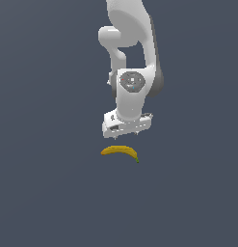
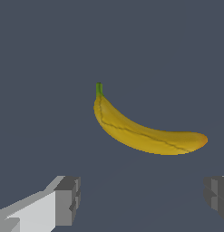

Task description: Pick up the object and move it to a goal position.

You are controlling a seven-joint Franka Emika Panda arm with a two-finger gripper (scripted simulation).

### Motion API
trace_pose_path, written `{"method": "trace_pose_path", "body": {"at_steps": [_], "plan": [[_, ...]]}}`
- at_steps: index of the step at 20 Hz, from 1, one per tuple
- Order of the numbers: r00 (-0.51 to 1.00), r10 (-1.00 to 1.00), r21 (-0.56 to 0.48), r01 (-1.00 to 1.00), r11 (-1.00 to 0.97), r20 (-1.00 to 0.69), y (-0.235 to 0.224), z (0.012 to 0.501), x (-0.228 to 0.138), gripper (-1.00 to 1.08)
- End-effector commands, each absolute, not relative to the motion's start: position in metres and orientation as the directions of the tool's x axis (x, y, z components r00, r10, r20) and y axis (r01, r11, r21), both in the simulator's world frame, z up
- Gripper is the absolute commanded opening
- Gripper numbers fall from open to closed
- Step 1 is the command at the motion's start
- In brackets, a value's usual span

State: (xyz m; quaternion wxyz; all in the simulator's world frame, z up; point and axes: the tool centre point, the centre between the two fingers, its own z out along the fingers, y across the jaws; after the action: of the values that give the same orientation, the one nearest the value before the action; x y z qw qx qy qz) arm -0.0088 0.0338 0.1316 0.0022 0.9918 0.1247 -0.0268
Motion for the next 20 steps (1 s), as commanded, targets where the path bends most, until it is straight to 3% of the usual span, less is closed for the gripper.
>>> {"method": "trace_pose_path", "body": {"at_steps": [1, 20], "plan": [[0.954, 0.294, -0.003, 0.295, -0.956, -0.052, 0.032, 0.129, -0.008, 1.0], [0.691, 0.722, -0.011, 0.722, -0.692, -0.032, 0.021, 0.099, 0.005, 1.0]]}}
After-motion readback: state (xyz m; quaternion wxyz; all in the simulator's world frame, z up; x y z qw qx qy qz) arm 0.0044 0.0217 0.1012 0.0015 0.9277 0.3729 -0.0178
